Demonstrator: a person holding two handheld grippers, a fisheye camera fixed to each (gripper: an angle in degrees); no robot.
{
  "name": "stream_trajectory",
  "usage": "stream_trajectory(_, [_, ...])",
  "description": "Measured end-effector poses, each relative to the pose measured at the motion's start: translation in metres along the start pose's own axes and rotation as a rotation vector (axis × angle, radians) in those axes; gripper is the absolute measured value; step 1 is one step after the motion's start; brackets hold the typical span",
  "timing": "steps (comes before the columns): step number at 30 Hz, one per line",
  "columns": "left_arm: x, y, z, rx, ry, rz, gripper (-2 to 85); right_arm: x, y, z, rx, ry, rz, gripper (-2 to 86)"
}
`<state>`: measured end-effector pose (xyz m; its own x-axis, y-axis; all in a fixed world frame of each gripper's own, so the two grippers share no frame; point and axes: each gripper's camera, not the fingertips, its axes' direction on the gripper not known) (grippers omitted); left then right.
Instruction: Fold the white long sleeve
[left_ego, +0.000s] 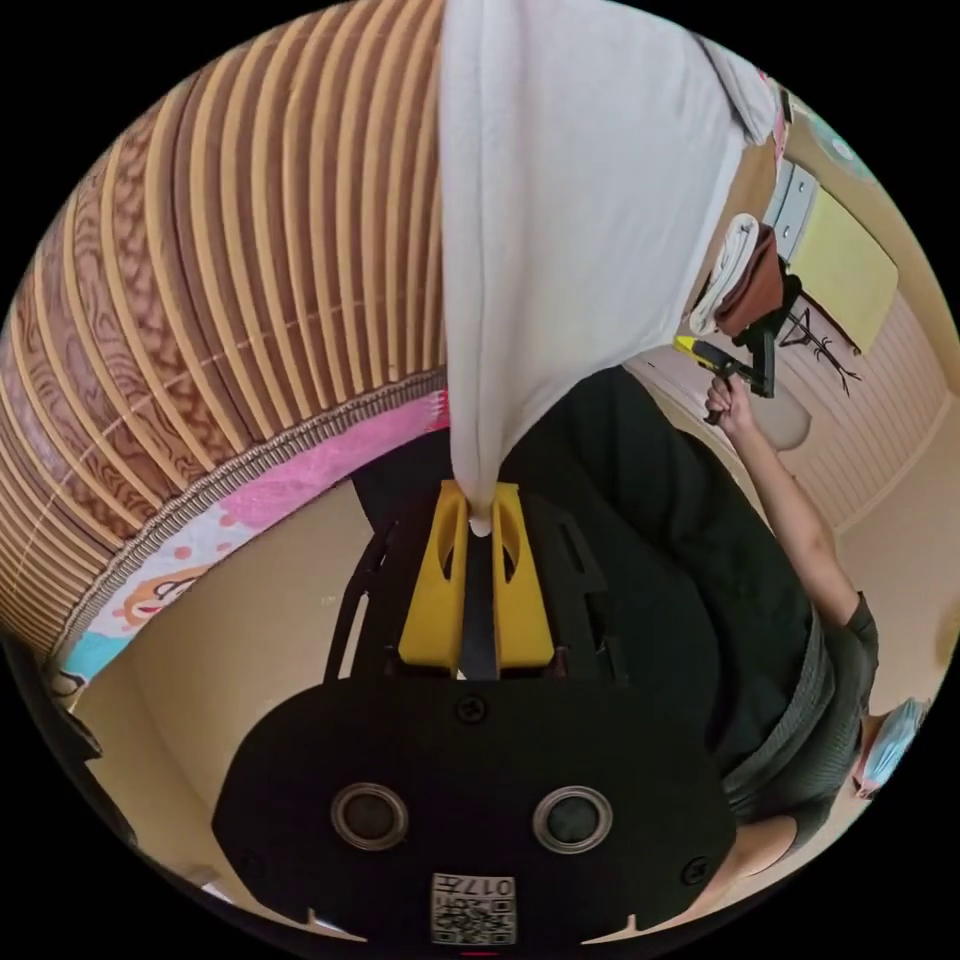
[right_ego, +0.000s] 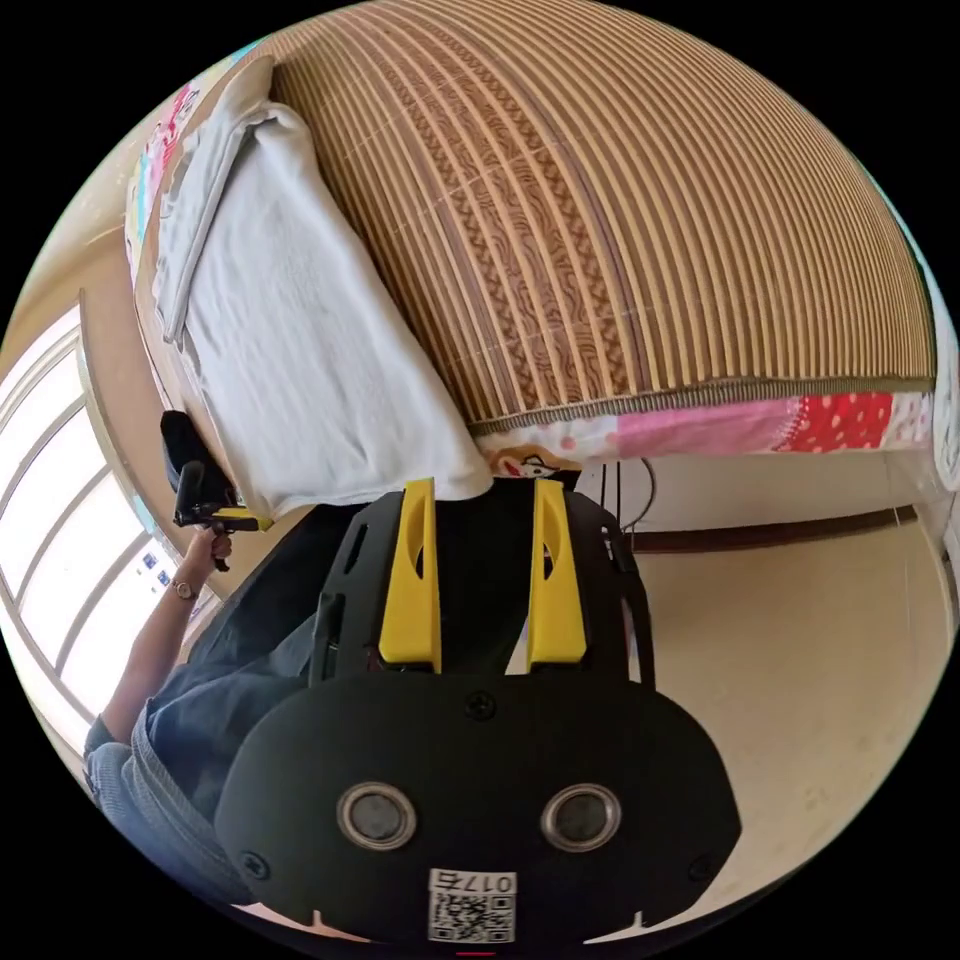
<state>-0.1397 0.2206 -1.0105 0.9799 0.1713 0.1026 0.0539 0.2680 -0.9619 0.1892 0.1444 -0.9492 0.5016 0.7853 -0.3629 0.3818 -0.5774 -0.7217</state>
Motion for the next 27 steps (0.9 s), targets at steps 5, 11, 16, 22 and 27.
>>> stream_trajectory(5, [0.0, 0.04, -0.032, 0.057, 0.283, 0.124, 4.4, -0.014, -0.044, 0.0, -0.127, 0.05, 0.029, 9.7])
stream_trajectory(11, [-0.008, 0.087, -0.077, 0.198, 0.606, 0.287, 4.3, -0.007, -0.028, -0.085, -0.13, -0.38, -0.202, 3.7])
stream_trajectory(16, [-0.016, 0.134, -0.088, 0.285, 0.801, 0.447, 4.2, 0.032, 0.038, -0.189, 0.175, -0.933, -0.382, 2.9])
stream_trajectory(22, [-0.062, 0.165, -0.032, 0.397, 1.107, 0.464, 4.2, 0.074, 0.133, -0.17, 0.44, -1.35, -0.228, 2.5])
stream_trajectory(27, [-0.117, 0.126, -0.031, 0.584, 1.092, 0.213, 4.4, 0.122, 0.122, -0.111, 0.518, -1.424, 0.314, 2.6])
